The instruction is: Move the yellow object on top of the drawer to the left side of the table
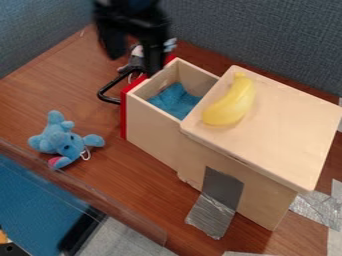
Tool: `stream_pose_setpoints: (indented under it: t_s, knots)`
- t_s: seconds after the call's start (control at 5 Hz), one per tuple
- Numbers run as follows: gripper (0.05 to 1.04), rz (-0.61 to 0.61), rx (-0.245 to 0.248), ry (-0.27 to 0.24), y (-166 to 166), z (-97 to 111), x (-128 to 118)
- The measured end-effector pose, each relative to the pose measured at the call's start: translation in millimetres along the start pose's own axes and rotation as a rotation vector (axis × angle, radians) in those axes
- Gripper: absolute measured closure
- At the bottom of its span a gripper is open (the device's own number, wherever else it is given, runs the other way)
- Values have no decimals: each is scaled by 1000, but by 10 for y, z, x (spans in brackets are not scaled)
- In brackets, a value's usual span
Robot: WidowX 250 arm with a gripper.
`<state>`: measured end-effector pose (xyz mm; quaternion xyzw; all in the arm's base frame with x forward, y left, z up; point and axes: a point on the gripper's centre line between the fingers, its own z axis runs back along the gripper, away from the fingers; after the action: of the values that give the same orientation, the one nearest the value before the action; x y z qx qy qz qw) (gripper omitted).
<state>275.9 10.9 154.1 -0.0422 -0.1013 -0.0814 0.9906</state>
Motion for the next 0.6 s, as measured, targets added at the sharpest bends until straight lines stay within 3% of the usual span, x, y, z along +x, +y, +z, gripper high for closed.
stream_pose_setpoints:
  t_s: [0.2,0.6]
  knots:
    - [83,-33,-15,-41,-385,107,195]
    - [83,-124,38,8,-876,-227,361]
